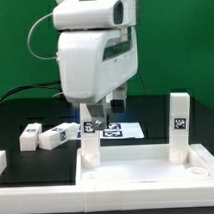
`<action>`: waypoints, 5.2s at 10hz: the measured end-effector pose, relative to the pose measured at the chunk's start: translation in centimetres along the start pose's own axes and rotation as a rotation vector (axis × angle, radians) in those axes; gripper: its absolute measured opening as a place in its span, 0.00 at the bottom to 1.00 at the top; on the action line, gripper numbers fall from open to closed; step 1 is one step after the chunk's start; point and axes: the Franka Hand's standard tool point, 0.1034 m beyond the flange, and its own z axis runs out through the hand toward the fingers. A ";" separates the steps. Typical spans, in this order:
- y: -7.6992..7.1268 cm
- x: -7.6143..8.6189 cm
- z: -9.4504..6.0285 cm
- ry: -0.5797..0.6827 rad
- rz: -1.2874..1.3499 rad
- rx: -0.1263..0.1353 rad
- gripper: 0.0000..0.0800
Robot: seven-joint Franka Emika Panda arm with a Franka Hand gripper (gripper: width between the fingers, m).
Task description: Assemble desk
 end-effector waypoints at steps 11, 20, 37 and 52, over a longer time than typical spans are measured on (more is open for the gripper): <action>-0.8 -11.4 -4.6 -0.004 0.850 0.041 0.81; -7.4 -19.4 0.1 0.021 1.608 0.172 0.81; -17.2 -20.1 8.4 -0.596 1.620 0.825 0.81; -17.7 -19.5 8.5 -0.626 1.592 0.852 0.81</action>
Offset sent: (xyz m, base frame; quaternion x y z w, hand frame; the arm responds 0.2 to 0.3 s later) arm -0.0346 -0.0491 0.0528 0.0228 -0.0495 0.2184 0.9743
